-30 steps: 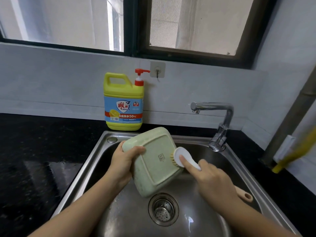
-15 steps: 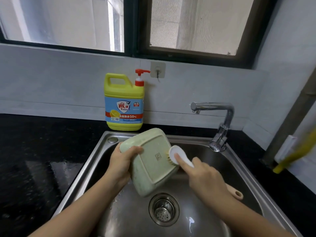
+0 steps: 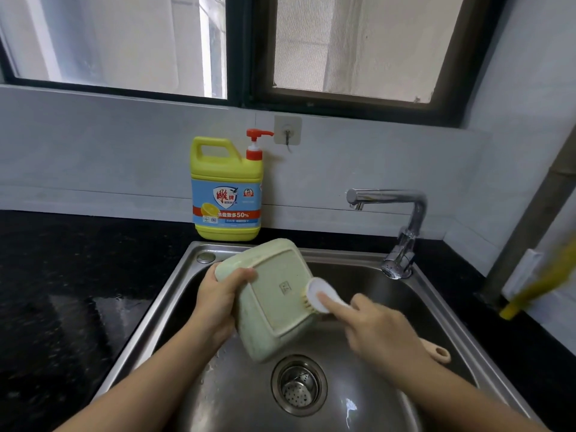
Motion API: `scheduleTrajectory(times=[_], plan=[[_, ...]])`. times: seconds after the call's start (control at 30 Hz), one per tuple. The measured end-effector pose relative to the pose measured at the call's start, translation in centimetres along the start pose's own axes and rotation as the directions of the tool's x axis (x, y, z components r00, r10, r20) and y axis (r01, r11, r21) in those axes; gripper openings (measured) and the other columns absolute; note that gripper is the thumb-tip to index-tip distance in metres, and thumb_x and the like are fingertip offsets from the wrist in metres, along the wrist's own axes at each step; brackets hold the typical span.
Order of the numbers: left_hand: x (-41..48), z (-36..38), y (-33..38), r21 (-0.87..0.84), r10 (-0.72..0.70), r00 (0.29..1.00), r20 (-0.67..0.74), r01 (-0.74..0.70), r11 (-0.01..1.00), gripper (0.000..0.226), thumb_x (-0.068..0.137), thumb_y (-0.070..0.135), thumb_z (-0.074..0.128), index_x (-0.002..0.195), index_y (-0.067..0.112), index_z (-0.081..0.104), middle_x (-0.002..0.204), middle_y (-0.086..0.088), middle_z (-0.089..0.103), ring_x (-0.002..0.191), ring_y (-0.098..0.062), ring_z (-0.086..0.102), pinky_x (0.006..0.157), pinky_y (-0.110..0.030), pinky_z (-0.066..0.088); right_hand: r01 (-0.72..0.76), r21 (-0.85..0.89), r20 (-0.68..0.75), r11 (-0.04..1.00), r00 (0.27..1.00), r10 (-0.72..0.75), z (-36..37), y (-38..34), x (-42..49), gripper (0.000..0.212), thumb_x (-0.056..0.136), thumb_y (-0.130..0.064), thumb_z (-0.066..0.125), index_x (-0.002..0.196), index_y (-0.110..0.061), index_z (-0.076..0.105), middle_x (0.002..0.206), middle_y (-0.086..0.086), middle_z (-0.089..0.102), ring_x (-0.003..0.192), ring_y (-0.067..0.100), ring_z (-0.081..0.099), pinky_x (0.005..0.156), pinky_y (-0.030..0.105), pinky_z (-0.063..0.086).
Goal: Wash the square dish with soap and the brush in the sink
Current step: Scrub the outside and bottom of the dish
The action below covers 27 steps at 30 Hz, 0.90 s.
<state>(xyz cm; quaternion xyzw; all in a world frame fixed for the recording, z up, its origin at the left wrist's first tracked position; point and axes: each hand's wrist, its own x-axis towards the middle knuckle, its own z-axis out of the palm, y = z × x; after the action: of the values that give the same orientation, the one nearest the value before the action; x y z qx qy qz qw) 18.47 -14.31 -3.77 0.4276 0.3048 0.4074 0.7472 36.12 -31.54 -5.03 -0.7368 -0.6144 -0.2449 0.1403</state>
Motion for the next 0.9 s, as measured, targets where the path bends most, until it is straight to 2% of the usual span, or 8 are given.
scheduleTrajectory(times=[0.07, 0.17, 0.3, 0.43, 0.57, 0.7, 0.8, 0.9], plan=[[0.0, 0.1, 0.1, -0.007, -0.006, 1.000, 0.010, 0.006, 1.000, 0.060, 0.056, 0.012, 0.074, 0.113, 0.012, 0.054, 0.116, -0.022, 0.062, 0.105, -0.040, 0.061, 0.088, -0.058, 0.051, -0.303, 0.304, 0.213, 0.903, 0.946, 0.246, -1.0, 1.4, 0.6, 0.051, 0.095, -0.030, 0.049, 0.131, -0.060, 0.029, 0.084, -0.009, 0.055, 0.071, 0.013, 0.059, 0.060, 0.027, 0.045], [0.0, 0.4, -0.1, -0.024, -0.014, 0.999, 0.035, 0.015, 1.000, 0.062, 0.057, 0.012, 0.072, 0.116, 0.009, 0.053, 0.118, -0.024, 0.060, 0.103, -0.039, 0.061, 0.086, -0.054, 0.052, -0.520, 0.740, 0.386, 0.425, 0.847, 0.364, -1.3, 1.6, 1.8, 0.055, 0.090, -0.029, 0.061, 0.134, -0.050, 0.036, 0.115, -0.020, 0.059, 0.101, -0.005, 0.055, 0.079, 0.012, 0.041], [0.0, 1.1, -0.6, -0.045, -0.046, 0.997, 0.065, 0.049, 0.998, 0.068, 0.058, 0.013, 0.072, 0.122, 0.006, 0.052, 0.120, -0.024, 0.060, 0.102, -0.038, 0.061, 0.074, -0.046, 0.055, -0.607, 0.784, 0.545, 0.129, 0.773, 0.325, -1.1, 0.9, 2.5, 0.044, 0.086, -0.027, 0.065, 0.125, -0.036, 0.047, 0.081, -0.016, 0.066, 0.047, -0.005, 0.051, 0.045, 0.013, 0.036], [0.2, 2.0, -0.4, -0.030, -0.071, 0.995, 0.076, 0.073, 0.997, 0.063, 0.059, 0.012, 0.071, 0.118, 0.006, 0.053, 0.119, -0.024, 0.060, 0.102, -0.038, 0.061, 0.082, -0.050, 0.054, -0.642, 0.765, 0.625, -0.044, 0.725, 0.291, -0.5, 1.6, 2.6, 0.039, 0.081, -0.021, 0.070, 0.116, -0.019, 0.056, 0.059, -0.010, 0.061, 0.039, 0.002, 0.039, 0.038, 0.019, 0.026], [0.6, 2.7, 0.9, 0.198, -0.090, 0.989, 0.119, 0.065, 0.978, 0.040, 0.071, 0.010, 0.074, 0.106, 0.011, 0.054, 0.112, -0.022, 0.062, 0.095, -0.037, 0.063, 0.075, -0.049, 0.055, -0.655, 0.750, 0.651, -0.089, 0.709, 0.270, -0.5, 2.8, 2.8, 0.036, 0.081, -0.020, 0.070, 0.114, -0.020, 0.058, 0.084, 0.008, 0.067, 0.045, 0.003, 0.046, 0.038, 0.018, 0.026], [1.1, 3.3, 2.1, 0.541, -0.158, 0.960, 0.233, 0.007, 0.841, 0.071, 0.040, 0.028, 0.085, 0.102, 0.011, 0.056, 0.100, -0.018, 0.066, 0.080, -0.030, 0.069, 0.062, -0.038, 0.056, -0.677, 0.736, 0.657, -0.019, 0.707, 0.261, -0.5, 4.9, 3.2, 0.032, 0.082, -0.021, 0.069, 0.113, -0.022, 0.060, 0.067, -0.005, 0.063, 0.038, 0.002, 0.036, 0.034, 0.017, 0.024], [1.3, 4.1, 2.3, 0.716, -0.207, 0.930, 0.305, -0.081, 0.693, 0.068, 0.039, 0.034, 0.084, 0.098, 0.014, 0.057, 0.096, -0.012, 0.070, 0.084, -0.026, 0.070, 0.070, -0.036, 0.056, -0.700, 0.712, 0.673, 0.061, 0.704, 0.228, -0.7, 6.0, 3.6, 0.035, 0.079, -0.024, 0.071, 0.112, -0.028, 0.060, 0.067, -0.008, 0.062, 0.041, 0.002, 0.036, 0.038, 0.017, 0.024], [1.4, 4.6, 1.4, 0.697, -0.181, 0.924, 0.337, -0.115, 0.707, 0.063, 0.038, 0.028, 0.081, 0.095, 0.013, 0.057, 0.095, -0.013, 0.069, 0.085, -0.027, 0.069, 0.079, -0.041, 0.058, -0.715, 0.695, 0.688, 0.077, 0.692, 0.218, -0.6, 6.8, 3.8, 0.039, 0.076, -0.021, 0.075, 0.111, -0.031, 0.061, 0.072, -0.002, 0.057, 0.047, 0.006, 0.033, 0.042, 0.019, 0.023]])
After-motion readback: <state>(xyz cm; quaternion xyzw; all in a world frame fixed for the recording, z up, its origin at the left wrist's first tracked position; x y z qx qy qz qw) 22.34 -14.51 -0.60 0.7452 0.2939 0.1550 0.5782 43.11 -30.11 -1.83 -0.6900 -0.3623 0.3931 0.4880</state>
